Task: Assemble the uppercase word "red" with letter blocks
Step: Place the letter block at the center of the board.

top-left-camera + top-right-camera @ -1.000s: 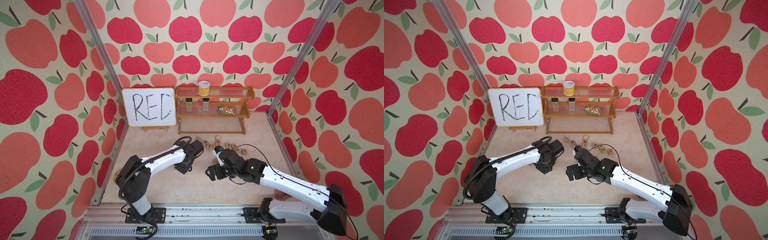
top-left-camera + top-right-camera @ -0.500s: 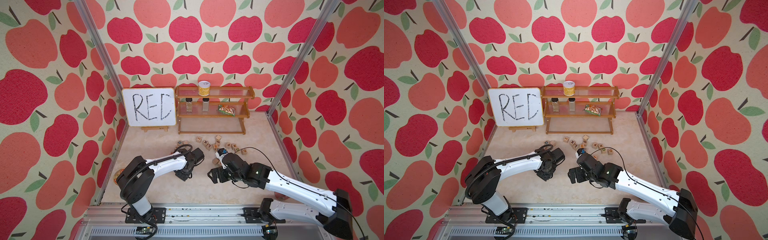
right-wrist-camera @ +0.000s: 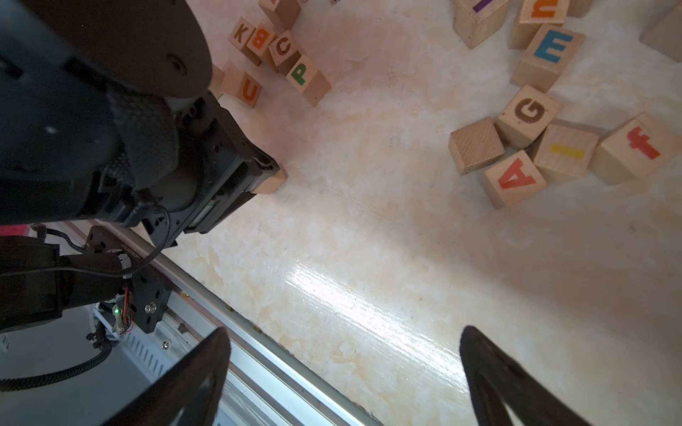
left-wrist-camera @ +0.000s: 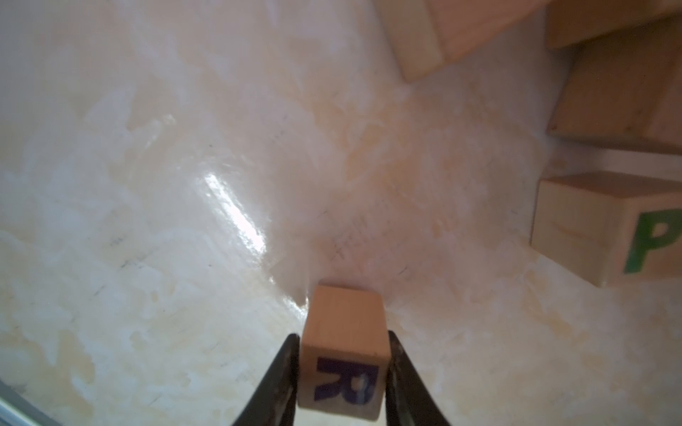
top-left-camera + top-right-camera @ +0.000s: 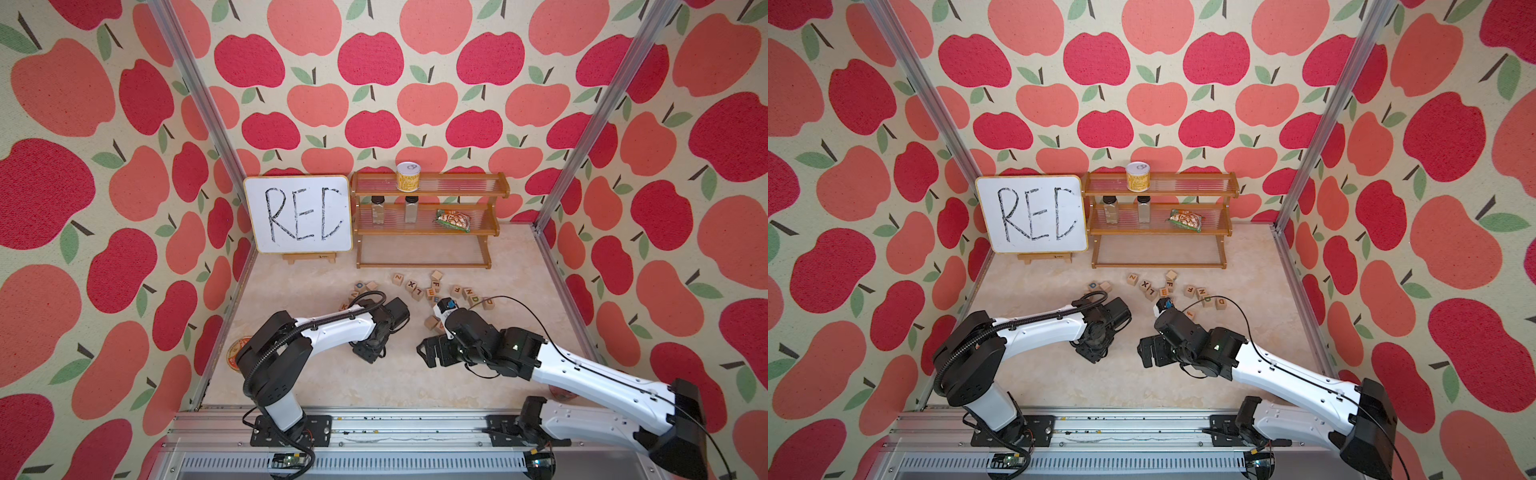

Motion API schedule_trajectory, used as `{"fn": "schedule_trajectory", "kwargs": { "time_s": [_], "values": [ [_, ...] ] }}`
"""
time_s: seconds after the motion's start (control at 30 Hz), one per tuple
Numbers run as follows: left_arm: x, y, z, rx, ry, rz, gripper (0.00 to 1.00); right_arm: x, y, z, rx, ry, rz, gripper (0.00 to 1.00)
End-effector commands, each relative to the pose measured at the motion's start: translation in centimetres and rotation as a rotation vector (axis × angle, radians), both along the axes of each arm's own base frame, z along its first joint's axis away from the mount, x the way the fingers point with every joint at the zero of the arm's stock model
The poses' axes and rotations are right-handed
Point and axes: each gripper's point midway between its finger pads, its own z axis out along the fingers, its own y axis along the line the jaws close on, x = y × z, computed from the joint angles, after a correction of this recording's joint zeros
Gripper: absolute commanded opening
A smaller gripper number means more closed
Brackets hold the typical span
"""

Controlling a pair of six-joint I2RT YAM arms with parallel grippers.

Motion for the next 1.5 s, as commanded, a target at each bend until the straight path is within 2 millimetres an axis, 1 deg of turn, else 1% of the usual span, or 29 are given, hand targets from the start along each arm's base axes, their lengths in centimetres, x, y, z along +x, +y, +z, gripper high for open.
{"fn": "schedule_trajectory", "kwargs": {
  "time_s": [0.0,0.13,0.27,0.3,0.37,0.43,0.73,0.87,1.07,1.3,1.37,1.47],
  "values": [
    [-0.4,0.3,-0.5,0.025,0.02,-0.007,0.45,-0.2,-0.8,-0.4,-0.025,0.006,-0.018,0.99],
    [-0.4,0.3,-0.2,0.028,0.018,-0.026,0.53,-0.1,-0.8,-0.4,-0.029,0.002,-0.018,0.99],
    [-0.2,0.5,0.6,0.041,0.01,-0.059,0.64,0.0,-0.9,-0.4,-0.034,-0.004,-0.025,0.99],
    [0.0,0.5,0.9,0.043,0.002,-0.069,0.76,0.0,-0.9,-0.4,-0.034,-0.005,-0.027,0.99],
    [0.3,0.5,1.5,0.047,-0.013,-0.093,0.92,0.1,-1.0,-0.5,-0.037,-0.006,-0.029,0.99],
    [0.6,0.6,2.2,0.054,-0.028,-0.116,1.0,0.1,-0.9,-0.5,-0.034,-0.008,-0.03,0.99],
    [1.3,1.4,4.4,0.079,-0.054,-0.251,1.0,0.2,-0.9,-0.7,-0.04,-0.013,-0.032,0.99],
    [1.6,1.5,4.7,0.061,-0.059,-0.337,1.0,0.3,-0.8,-0.7,-0.046,-0.014,-0.027,0.99],
    [1.4,1.3,5.1,0.033,-0.047,-0.476,0.99,0.2,-0.7,-0.7,-0.048,-0.013,-0.016,0.99],
    [2.0,0.9,6.0,-0.009,-0.077,-0.696,0.99,0.2,-0.4,-0.7,-0.059,-0.014,0.007,0.99],
    [1.9,1.1,6.1,-0.007,-0.071,-0.768,0.99,0.2,-0.3,-0.6,-0.06,-0.017,0.014,0.99],
    [1.8,0.7,5.9,-0.05,-0.086,-0.886,1.0,0.3,-0.1,-0.5,-0.063,-0.021,0.023,0.99]
  ]
}}
